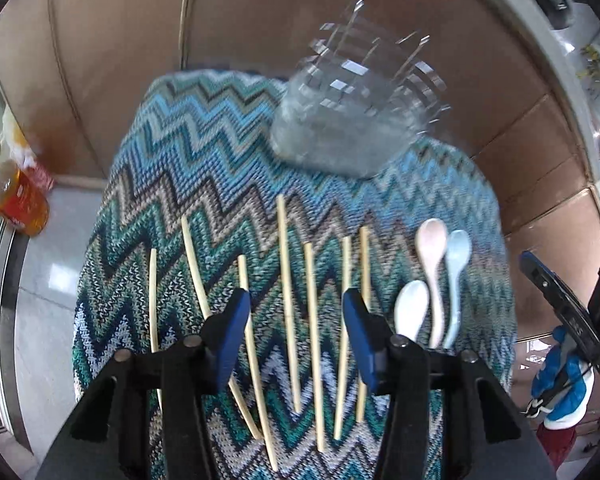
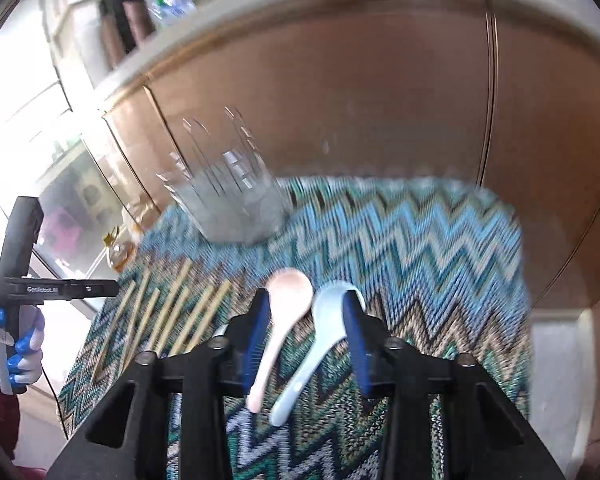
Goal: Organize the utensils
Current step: 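Grasp a wooden chopstick with the left tool while the right tool grasps a white spoon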
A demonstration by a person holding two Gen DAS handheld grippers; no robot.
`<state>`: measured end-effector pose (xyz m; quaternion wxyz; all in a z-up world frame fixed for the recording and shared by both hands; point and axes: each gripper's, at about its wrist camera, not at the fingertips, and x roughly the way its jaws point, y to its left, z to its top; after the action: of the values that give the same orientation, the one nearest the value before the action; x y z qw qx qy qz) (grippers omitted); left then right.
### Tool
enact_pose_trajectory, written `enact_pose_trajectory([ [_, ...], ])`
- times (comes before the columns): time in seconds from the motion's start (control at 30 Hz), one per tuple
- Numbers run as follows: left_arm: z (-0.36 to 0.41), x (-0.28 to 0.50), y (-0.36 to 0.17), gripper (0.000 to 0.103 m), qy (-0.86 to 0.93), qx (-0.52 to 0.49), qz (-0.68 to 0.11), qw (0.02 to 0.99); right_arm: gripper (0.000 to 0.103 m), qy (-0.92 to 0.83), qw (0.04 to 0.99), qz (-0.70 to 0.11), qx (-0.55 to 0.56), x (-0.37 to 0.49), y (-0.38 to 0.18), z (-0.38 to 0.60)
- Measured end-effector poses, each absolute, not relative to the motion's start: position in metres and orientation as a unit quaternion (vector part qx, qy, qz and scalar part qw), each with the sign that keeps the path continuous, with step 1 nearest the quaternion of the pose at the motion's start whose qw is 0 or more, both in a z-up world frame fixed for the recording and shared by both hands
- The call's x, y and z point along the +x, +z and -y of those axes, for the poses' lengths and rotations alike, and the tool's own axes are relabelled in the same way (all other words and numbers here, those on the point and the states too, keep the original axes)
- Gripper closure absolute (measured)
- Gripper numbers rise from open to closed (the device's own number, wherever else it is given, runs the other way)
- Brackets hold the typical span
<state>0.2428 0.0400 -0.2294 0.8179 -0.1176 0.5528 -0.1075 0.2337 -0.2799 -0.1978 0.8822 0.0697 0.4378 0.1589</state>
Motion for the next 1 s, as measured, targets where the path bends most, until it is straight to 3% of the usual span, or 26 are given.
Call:
enact_pose_trajectory([
  [0.17, -0.045, 0.264, -0.253, 0.065, -0.084, -0.104, -0.584, 0.801, 0.073, 0.158, 0.863, -0.475, 0.066, 0.257, -0.237, 0.284],
  [0.53, -0.045, 0.284, -0.289, 0.089, -0.060, -0.100, -0.624, 0.773, 0.073, 0.176, 0.849, -0.493, 0.073, 0.274, -0.252, 0.288],
  [1.0, -0.037, 0.292, -0.303, 0.094, -0.048, -0.104, -0.643, 0.757, 0.073, 0.229, 0.812, -0.531, 0.077, 0.308, -0.277, 0.286],
])
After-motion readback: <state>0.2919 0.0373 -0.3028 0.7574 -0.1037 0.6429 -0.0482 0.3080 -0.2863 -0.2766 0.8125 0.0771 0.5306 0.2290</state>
